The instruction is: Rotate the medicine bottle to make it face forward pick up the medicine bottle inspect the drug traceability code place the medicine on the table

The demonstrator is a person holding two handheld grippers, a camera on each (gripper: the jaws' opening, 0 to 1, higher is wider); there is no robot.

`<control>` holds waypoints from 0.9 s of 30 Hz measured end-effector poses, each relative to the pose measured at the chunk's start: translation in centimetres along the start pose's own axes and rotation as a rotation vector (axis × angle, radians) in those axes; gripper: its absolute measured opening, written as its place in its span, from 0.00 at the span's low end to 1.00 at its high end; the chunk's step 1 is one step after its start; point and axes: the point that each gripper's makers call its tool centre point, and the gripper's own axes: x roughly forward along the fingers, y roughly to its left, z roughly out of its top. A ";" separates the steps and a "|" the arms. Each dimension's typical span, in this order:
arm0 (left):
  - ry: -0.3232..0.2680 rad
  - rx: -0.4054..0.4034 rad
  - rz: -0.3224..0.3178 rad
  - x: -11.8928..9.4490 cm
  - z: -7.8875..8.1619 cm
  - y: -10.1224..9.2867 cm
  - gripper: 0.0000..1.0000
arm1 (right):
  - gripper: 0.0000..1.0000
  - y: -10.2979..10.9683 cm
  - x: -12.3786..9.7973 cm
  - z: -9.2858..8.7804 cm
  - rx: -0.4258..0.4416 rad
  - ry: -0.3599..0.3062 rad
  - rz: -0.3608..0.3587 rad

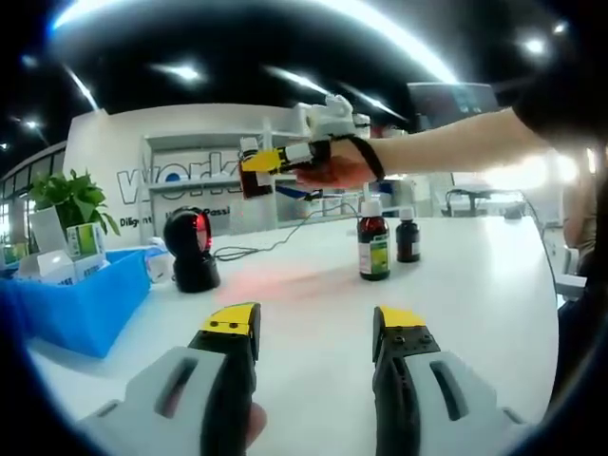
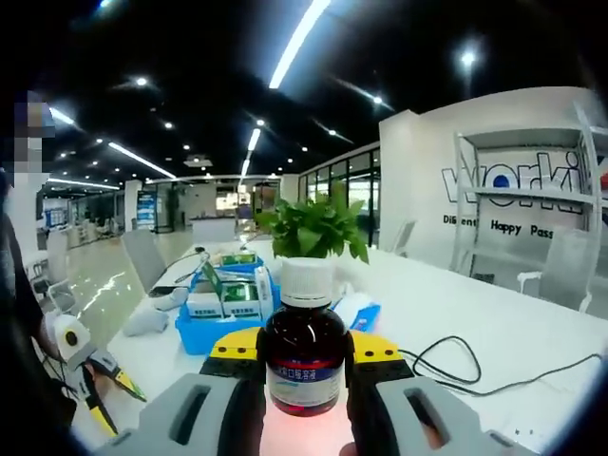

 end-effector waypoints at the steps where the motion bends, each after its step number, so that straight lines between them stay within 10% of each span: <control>1: 0.001 0.001 0.001 0.0 0.0 0.0 0.38 | 0.28 0.1 -0.1 0.2 0.005 0.004 -0.010; 13: 0.001 0.008 0.001 0.0 0.0 -0.1 0.38 | 0.27 -0.5 -2.0 3.1 0.007 -0.042 -0.105; 27: -0.009 0.000 -0.001 -0.2 0.3 -0.2 0.38 | 0.27 -0.4 -4.5 3.9 0.010 -0.099 -0.397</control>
